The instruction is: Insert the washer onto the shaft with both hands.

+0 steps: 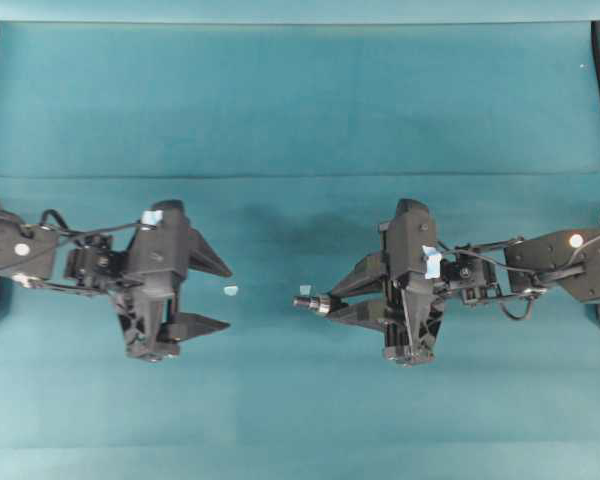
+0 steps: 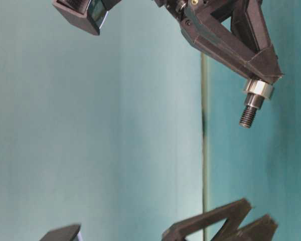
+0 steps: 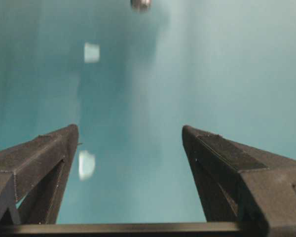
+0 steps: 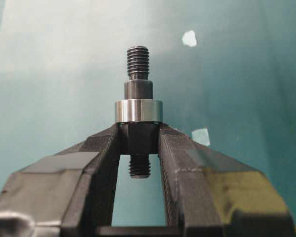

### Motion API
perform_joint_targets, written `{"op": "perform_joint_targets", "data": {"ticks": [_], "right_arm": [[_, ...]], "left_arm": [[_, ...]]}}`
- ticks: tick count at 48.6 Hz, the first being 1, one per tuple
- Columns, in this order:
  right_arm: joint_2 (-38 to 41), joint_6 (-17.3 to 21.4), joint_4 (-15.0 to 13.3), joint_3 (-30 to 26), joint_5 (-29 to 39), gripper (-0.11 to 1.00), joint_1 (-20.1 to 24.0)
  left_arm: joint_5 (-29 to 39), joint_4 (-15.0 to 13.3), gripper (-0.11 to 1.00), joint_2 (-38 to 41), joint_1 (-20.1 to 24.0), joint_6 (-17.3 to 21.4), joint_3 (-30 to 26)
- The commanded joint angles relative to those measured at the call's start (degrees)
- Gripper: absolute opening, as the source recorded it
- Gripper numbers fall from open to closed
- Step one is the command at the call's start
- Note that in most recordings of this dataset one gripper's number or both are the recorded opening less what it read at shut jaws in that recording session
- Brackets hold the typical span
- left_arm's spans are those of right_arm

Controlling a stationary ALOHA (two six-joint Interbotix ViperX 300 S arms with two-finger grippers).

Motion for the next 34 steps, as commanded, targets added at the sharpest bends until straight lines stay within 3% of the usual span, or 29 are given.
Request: {"op": "perform_joint_targets", "data": {"ticks": [1, 34], "right_arm": [[-0.4, 0.4, 0.1, -0.9, -0.4, 0.0, 0.3], [-0.4, 0.5, 0.2, -1.0, -0.4, 0.0, 0.3]], "left_arm": [[-0.3, 0.1, 0.9, -2.3, -0.4, 0.1, 0.3], [2.6, 0.1, 0.9, -4.5, -0.3, 0.1, 0.9]]}}
